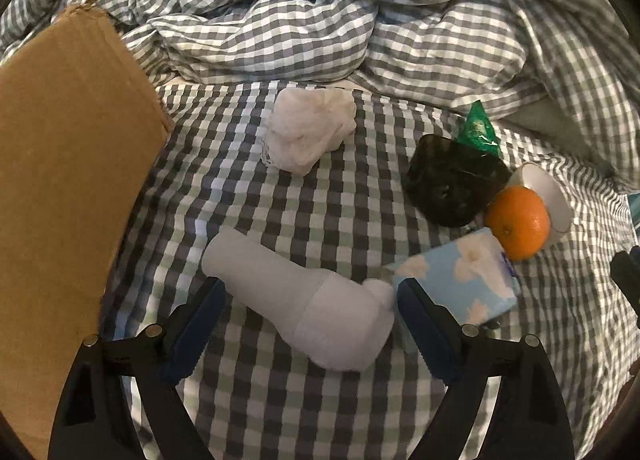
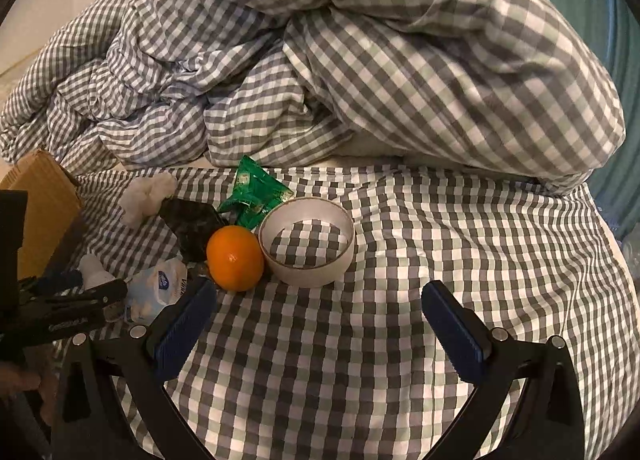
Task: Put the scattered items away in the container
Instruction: 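Grasp the white plastic bottle with the left gripper, then grasp the orange with the right gripper, then carry the white bottle in the left gripper and the orange in the right toward the box, then release the orange into the box from the right gripper while the left releases the white bottle, then move both grippers back over the remaining items on the sheet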
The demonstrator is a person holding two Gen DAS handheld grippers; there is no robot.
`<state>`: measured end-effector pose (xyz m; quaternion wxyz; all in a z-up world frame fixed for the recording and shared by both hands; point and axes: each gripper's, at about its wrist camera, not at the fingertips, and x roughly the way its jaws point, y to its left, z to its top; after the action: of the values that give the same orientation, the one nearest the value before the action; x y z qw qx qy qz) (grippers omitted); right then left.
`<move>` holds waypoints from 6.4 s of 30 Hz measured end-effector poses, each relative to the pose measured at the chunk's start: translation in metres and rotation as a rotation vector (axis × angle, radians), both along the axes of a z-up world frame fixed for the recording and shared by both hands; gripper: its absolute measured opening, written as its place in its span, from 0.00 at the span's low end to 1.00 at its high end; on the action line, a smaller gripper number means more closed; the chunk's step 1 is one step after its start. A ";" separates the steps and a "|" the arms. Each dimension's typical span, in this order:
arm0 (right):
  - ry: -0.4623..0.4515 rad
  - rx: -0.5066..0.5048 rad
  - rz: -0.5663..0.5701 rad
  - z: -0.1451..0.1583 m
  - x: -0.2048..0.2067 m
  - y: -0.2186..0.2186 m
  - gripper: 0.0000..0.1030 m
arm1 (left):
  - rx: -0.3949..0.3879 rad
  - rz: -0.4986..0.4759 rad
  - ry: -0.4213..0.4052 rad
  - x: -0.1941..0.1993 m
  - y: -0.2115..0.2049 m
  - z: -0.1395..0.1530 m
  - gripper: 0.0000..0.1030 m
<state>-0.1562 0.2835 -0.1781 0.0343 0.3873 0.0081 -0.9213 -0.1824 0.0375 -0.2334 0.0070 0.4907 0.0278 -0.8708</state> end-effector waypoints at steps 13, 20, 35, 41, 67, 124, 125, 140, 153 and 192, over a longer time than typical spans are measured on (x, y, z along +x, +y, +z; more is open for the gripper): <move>-0.013 -0.003 0.013 -0.009 -0.008 -0.008 1.00 | 0.006 -0.046 0.025 -0.012 -0.004 -0.009 0.61; -0.001 -0.006 0.060 -0.013 -0.022 -0.017 1.00 | 0.021 -0.054 0.044 -0.008 -0.010 -0.006 0.61; -0.094 -0.064 0.155 -0.025 -0.074 -0.032 0.73 | -0.005 -0.048 0.111 0.005 -0.020 0.024 0.61; -0.116 -0.055 0.247 -0.030 -0.059 -0.056 0.57 | -0.005 -0.047 0.117 0.008 -0.021 0.028 0.61; -0.120 -0.095 0.258 -0.026 -0.040 -0.062 0.45 | 0.020 -0.046 0.131 0.019 -0.028 0.042 0.61; 0.253 -0.086 0.502 0.208 0.142 -0.294 0.46 | -0.065 0.230 0.474 0.236 -0.257 0.271 0.61; 0.241 -0.086 0.517 0.204 0.139 -0.303 0.46 | -0.064 0.237 0.470 0.236 -0.261 0.270 0.61; 0.100 -0.008 0.627 0.120 0.094 -0.385 0.46 | -0.066 0.259 0.413 0.203 -0.288 0.236 0.61; 0.238 0.050 0.503 0.141 0.090 -0.348 0.81 | -0.032 0.190 0.352 0.170 -0.263 0.202 0.61; 0.233 -0.037 0.213 0.154 0.093 -0.152 0.95 | -0.066 0.083 0.373 0.145 -0.139 0.225 0.98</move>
<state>-0.0632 0.1311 -0.0237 0.1376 0.2742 0.0358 -0.9511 -0.0377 -0.1012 -0.0084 0.0538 0.3186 0.0202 -0.9461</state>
